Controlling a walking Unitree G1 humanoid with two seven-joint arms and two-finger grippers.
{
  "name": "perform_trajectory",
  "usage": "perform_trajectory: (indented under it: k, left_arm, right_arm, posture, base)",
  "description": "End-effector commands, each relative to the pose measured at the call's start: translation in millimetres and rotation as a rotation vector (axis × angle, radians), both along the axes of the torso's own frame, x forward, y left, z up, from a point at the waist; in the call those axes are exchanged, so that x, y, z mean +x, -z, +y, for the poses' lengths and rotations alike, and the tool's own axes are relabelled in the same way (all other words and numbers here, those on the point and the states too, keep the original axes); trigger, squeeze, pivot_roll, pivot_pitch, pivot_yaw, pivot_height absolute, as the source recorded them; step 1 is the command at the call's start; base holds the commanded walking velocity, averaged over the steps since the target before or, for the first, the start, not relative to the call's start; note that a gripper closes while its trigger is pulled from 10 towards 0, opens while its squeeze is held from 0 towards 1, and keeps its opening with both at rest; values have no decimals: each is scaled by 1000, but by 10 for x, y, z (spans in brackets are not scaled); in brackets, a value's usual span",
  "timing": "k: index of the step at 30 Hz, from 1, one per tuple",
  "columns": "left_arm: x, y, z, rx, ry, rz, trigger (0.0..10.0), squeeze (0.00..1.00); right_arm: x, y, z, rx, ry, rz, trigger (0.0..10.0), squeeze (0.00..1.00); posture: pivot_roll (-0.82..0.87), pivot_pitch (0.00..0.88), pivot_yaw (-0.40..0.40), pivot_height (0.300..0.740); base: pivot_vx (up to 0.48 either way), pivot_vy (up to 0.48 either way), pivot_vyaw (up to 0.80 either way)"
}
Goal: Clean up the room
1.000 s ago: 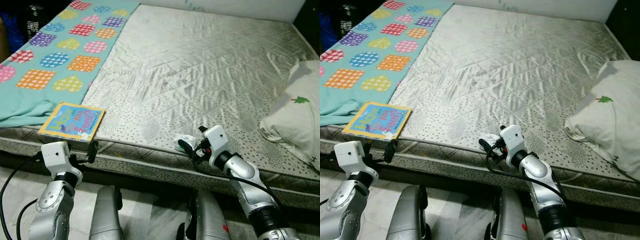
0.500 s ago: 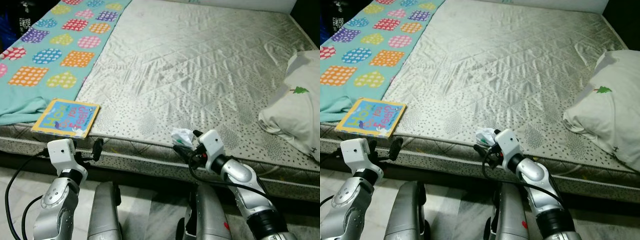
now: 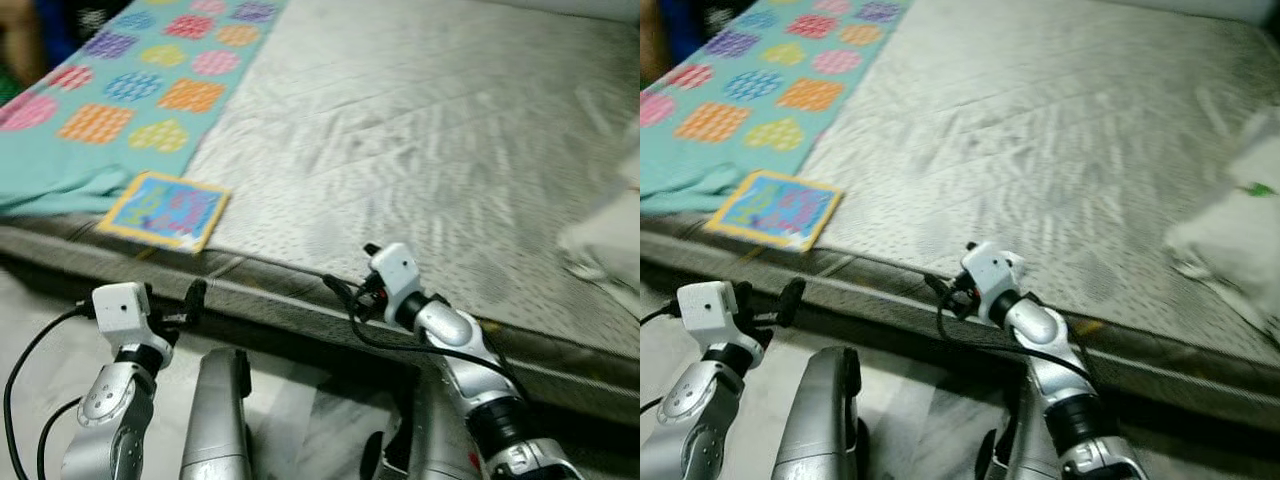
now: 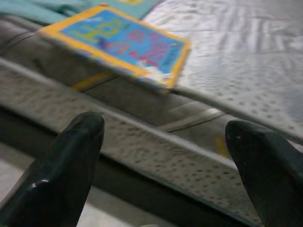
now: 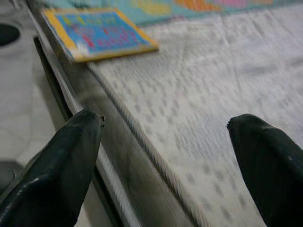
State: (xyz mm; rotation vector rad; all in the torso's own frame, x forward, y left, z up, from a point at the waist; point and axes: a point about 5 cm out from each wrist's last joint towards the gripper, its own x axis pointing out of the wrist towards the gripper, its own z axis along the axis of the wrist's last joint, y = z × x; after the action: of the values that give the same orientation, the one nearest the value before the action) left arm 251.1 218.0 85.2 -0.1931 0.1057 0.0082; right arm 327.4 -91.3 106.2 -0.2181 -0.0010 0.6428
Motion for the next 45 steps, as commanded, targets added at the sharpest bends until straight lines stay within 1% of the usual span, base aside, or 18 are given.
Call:
perform_trajectory:
  k: [1,4,5,7,8,9,10,12,16,19,20,21,25,28,36,40,42,45]
  left_arm:
    - [-4,-28,-10,9,5,-3,10000,0]
    - [-4,-38,-14,10,7,-3,10000,0]
    - [-4,-53,-21,20,20,-4,10000,0]
    - [-4,-53,-21,20,20,-4,10000,0]
    - [-8,-60,-26,24,30,-3,10000,0]
    - [-8,-60,-26,24,30,-3,10000,0]
    - [-29,-76,-59,32,67,1,10000,0]
    - [-48,-88,-88,43,97,2,10000,0]
    - [-72,-85,-106,48,109,6,10000,0]
    - [-97,-77,-106,36,113,13,10000,0]
    - [-97,-77,-106,36,113,13,10000,0]
    - [-101,-95,-131,22,142,7,10000,0]
    - [-103,-125,-172,9,184,2,10000,0]
    - [-96,-130,-217,27,230,8,10000,0]
    - [-46,-124,-240,32,248,14,10000,0]
    - [-46,-128,-251,32,253,13,10000,0]
    - [-50,-123,-248,32,250,13,10000,0]
    - [-39,-122,-250,32,250,13,10000,0]
  right_arm:
    - [27,35,-122,1,84,7,10000,0]
    - [100,8,-180,15,167,1,10000,0]
    - [165,-17,-224,4,223,-11,10000,0]
    - [165,-17,-224,4,223,-11,10000,0]
    - [194,-27,-243,0,249,-13,10000,0]
    - [194,-27,-243,0,249,-13,10000,0]
    - [268,-48,-310,-39,310,-24,10000,0]
    - [309,-46,-383,-60,355,-15,10000,0]
    - [328,-8,-469,-101,389,2,10000,0]
    - [331,85,-611,-168,445,47,10000,0]
    - [331,85,-611,-168,445,47,10000,0]
    - [330,129,-695,-196,476,75,10000,0]
    - [338,146,-730,-211,489,84,10000,0]
    - [344,166,-781,-232,506,96,10000,0]
    - [321,216,-874,-216,504,141,10000,0]
    - [339,144,-862,-116,490,125,10000,0]
    - [362,44,-813,-23,459,88,10000,0]
    - [375,-36,-774,30,428,56,10000,0]
  posture:
    - [154,198,-43,519]
    - [160,200,-38,519]
    - [162,200,-38,519]
    - [162,200,-38,519]
    - [172,201,-33,519]
    - [172,201,-33,519]
    - [185,205,-31,519]
    - [191,209,-32,519]
    - [195,212,-32,519]
    - [197,216,-33,519]
    - [197,216,-33,519]
    - [199,213,-32,519]
    - [199,213,-32,519]
    - [201,204,-19,519]
    - [182,194,-9,519]
    - [180,192,-8,519]
    - [176,190,-8,519]
    - [175,190,-8,519]
  base:
    - [0,0,0]
    - [0,0,0]
    - [0,0,0]
    - [0,0,0]
    - [0,0,0]
    - [0,0,0]
    - [0,0,0]
    - [0,0,0]
    - [0,0,0]
    - [0,0,0]
    - [0,0,0]
    - [0,0,0]
    - [0,0,0]
    - [0,0,0]
    - [0,0,0]
    - [0,0,0]
    - [0,0,0]
    - [0,0,0]
